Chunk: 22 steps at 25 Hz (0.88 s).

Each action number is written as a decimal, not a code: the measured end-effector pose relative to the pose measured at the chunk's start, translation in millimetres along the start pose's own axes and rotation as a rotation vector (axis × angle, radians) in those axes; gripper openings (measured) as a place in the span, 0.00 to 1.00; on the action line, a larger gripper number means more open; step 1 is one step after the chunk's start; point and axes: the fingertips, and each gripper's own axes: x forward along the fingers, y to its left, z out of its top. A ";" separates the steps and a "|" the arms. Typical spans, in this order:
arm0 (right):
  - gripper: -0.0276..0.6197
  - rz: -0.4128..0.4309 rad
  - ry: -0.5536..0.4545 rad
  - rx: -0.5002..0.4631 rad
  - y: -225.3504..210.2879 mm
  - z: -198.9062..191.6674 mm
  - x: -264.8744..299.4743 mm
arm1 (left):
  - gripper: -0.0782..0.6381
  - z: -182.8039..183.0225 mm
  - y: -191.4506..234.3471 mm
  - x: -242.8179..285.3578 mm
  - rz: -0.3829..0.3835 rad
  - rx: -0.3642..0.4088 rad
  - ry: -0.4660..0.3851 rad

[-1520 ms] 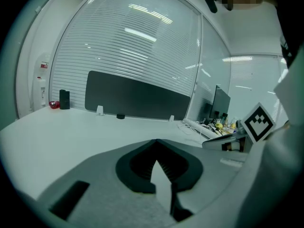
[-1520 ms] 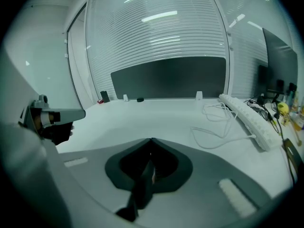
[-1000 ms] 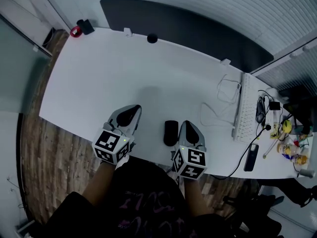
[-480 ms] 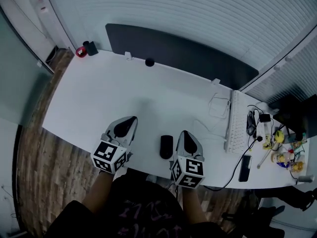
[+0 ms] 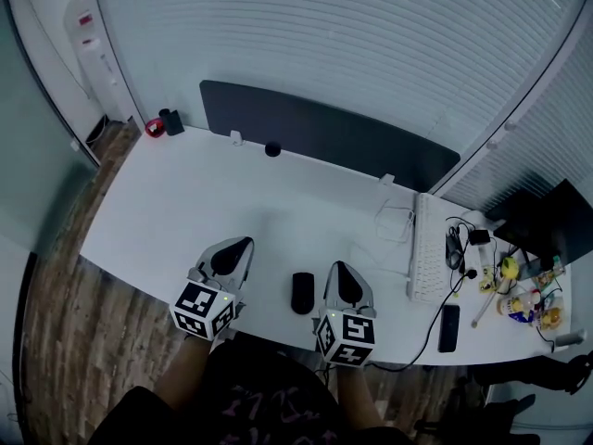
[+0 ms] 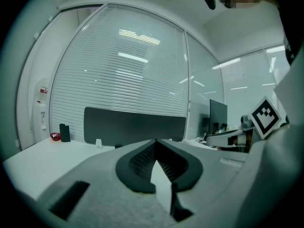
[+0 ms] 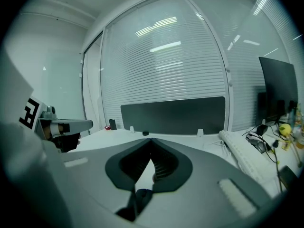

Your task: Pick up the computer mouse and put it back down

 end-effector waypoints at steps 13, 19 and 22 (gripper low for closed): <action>0.06 0.034 -0.092 -0.028 8.8 18.1 -37.6 | 0.10 25.8 -21.0 -29.7 0.016 0.054 -0.085; 0.06 0.043 -0.103 -0.043 13.8 19.3 -52.6 | 0.10 28.2 -25.0 -45.8 0.026 0.058 -0.102; 0.06 0.049 -0.107 -0.051 15.9 18.8 -59.2 | 0.10 27.8 -29.3 -52.3 0.028 0.061 -0.105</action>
